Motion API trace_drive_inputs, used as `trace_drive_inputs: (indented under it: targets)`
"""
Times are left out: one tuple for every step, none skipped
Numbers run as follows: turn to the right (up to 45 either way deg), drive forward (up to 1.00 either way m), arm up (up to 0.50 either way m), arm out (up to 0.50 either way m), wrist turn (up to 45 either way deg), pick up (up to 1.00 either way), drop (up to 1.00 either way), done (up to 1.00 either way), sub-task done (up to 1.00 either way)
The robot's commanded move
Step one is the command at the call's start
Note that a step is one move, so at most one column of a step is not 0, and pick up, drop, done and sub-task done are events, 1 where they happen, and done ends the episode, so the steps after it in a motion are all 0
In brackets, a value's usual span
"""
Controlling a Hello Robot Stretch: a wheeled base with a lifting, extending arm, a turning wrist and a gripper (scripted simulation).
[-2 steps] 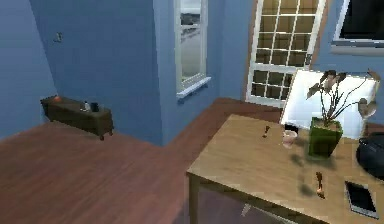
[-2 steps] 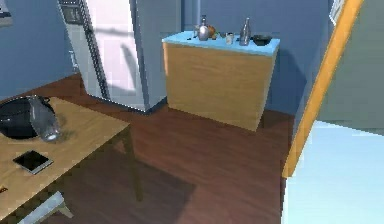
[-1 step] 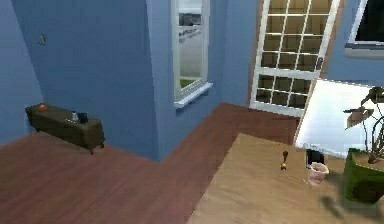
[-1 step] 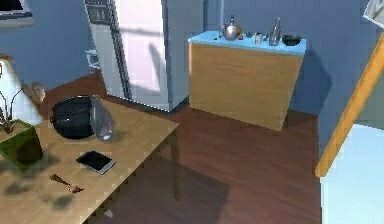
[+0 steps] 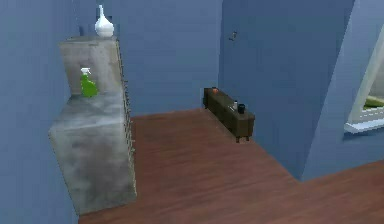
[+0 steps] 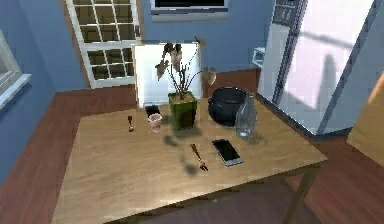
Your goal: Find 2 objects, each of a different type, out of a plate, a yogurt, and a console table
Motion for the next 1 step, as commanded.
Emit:
trace_drive_inputs:
  targets:
    - [-12.0,0.0,0.0,0.0,0.0,0.0,0.0,0.0,0.0]
